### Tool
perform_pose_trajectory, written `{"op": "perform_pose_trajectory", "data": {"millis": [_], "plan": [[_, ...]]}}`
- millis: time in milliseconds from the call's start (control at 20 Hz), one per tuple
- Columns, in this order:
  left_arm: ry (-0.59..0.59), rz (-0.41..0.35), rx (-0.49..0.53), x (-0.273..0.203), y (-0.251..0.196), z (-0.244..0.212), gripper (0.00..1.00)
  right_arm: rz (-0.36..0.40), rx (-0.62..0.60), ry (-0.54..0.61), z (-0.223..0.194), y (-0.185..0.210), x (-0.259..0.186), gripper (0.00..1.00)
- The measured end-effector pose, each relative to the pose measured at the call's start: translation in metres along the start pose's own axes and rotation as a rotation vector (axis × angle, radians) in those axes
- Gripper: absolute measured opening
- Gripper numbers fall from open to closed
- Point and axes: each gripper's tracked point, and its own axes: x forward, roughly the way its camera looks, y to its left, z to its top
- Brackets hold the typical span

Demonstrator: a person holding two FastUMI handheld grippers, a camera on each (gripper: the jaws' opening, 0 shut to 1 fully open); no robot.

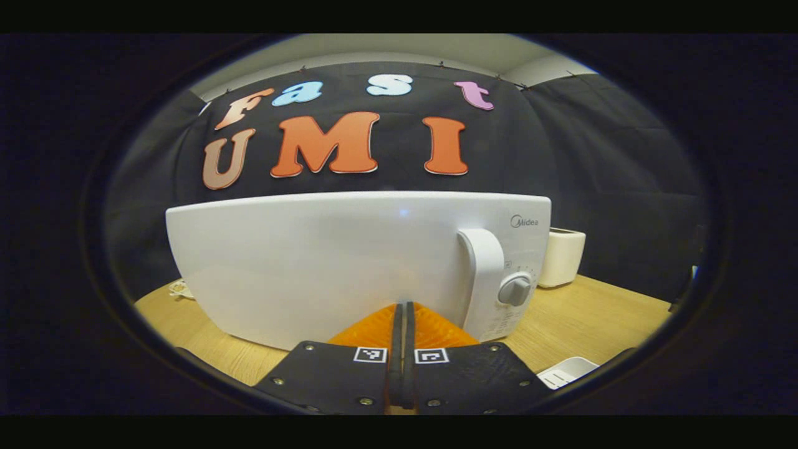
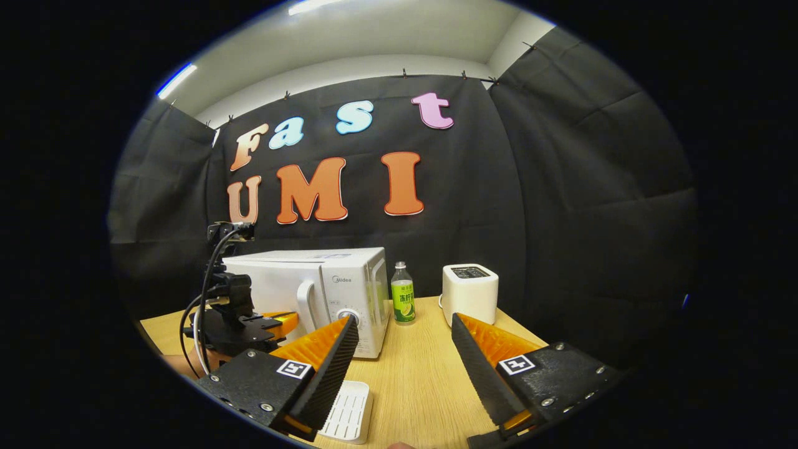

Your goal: Open the microwave oven with the left hand, put the food in, and close the microwave oven.

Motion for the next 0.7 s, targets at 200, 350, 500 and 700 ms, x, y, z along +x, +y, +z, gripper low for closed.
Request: {"op": "perform_pose_trajectory", "data": {"millis": [200, 350, 500, 700], "plan": [[-0.018, 0.037, 0.037, 0.008, -0.002, 0.004, 0.01, -0.009, 0.000, 0.021, -0.009, -0.004, 0.002, 0.94], [-0.006, 0.053, 0.089, 0.010, -0.003, 0.001, 0.02, -0.014, -0.001, 0.034, -0.012, -0.005, 0.001, 0.94], [-0.025, 0.054, 0.077, -0.004, 0.002, 0.012, 0.01, -0.025, -0.013, 0.025, -0.008, -0.003, -0.003, 0.94], [-0.117, 0.062, 0.077, -0.053, 0.011, 0.045, 0.00, -0.014, -0.001, 0.021, -0.002, 0.009, 0.006, 0.94]]}}
